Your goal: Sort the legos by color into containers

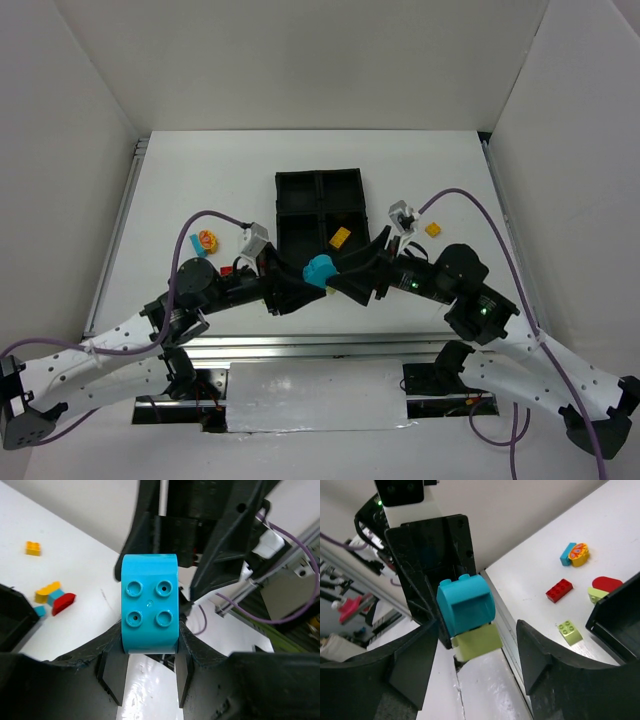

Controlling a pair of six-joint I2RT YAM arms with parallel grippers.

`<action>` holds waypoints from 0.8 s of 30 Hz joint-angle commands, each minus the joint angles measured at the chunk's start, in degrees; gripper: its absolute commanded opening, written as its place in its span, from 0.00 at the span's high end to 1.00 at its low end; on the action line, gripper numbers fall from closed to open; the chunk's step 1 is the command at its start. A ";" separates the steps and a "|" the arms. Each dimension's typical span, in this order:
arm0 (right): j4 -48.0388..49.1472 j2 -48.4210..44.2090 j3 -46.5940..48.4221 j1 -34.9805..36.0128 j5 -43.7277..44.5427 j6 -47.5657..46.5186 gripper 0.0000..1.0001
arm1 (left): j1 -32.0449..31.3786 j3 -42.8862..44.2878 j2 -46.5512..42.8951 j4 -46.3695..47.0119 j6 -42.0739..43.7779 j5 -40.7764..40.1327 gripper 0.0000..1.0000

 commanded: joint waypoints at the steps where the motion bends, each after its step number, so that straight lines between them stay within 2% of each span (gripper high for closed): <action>1: 7.09 0.83 -0.69 -0.21 -7.13 -2.50 0.31 | -0.04 2.60 0.11 6.48 -1.48 6.63 1.00; 4: 7.96 0.13 -1.65 -0.30 -7.93 -3.73 0.41 | -0.04 2.25 -0.41 6.66 -2.09 6.20 1.00; 7: 8.49 -1.01 -2.97 -0.30 -9.33 -4.88 0.42 | -0.04 2.34 -0.94 6.31 -2.36 5.41 1.00; 9: 9.89 -1.55 -3.93 -0.21 -10.38 -5.05 0.48 | -0.04 2.34 -0.94 6.57 -2.36 5.84 1.00; 12: 12.27 -1.72 -4.99 -0.30 -13.11 -4.71 0.60 | -0.04 2.86 -0.15 6.66 -2.27 6.28 1.00; 13: 12.71 -1.55 -5.08 -0.30 -13.99 -4.79 0.70 | -0.04 3.13 0.37 6.57 -2.18 6.63 1.00; 14: 13.23 -1.37 -4.99 -0.30 -15.30 -4.79 0.74 | -0.04 3.30 0.55 6.23 -2.09 6.55 0.99; 15: 13.41 -1.29 -4.73 -0.30 -15.66 -4.79 0.89 | -0.04 3.65 1.08 6.05 -2.09 6.55 0.92; 16: 13.24 -1.20 -4.56 -0.30 -15.49 -4.62 1.00 | -0.04 3.83 1.08 5.87 -1.75 6.55 0.89; 17: 13.41 -1.11 -4.47 -0.21 -15.40 -4.62 1.00 | -0.04 4.01 1.08 5.44 -1.57 6.55 0.83; 18: 13.07 -1.11 -4.20 -0.30 -15.40 -4.70 1.00 | -0.04 4.09 0.91 5.08 -1.48 6.37 0.68; 20: 11.84 -0.93 -3.94 -0.21 -14.88 -5.05 1.00 | -0.04 4.27 0.47 3.34 -1.30 4.45 0.46; 21: 11.31 -0.85 -3.68 -0.30 -14.52 -5.14 1.00 | -0.04 4.53 0.03 2.36 -1.30 3.39 0.17; 22: 10.78 -0.76 -3.59 -0.30 -14.00 -5.32 1.00 | -0.04 4.80 -0.32 1.22 -1.13 1.03 0.03; 24: 8.76 -0.58 -3.24 -0.30 -12.42 -5.93 1.00 | -0.04 5.76 -1.11 -2.38 -0.43 -1.35 0.00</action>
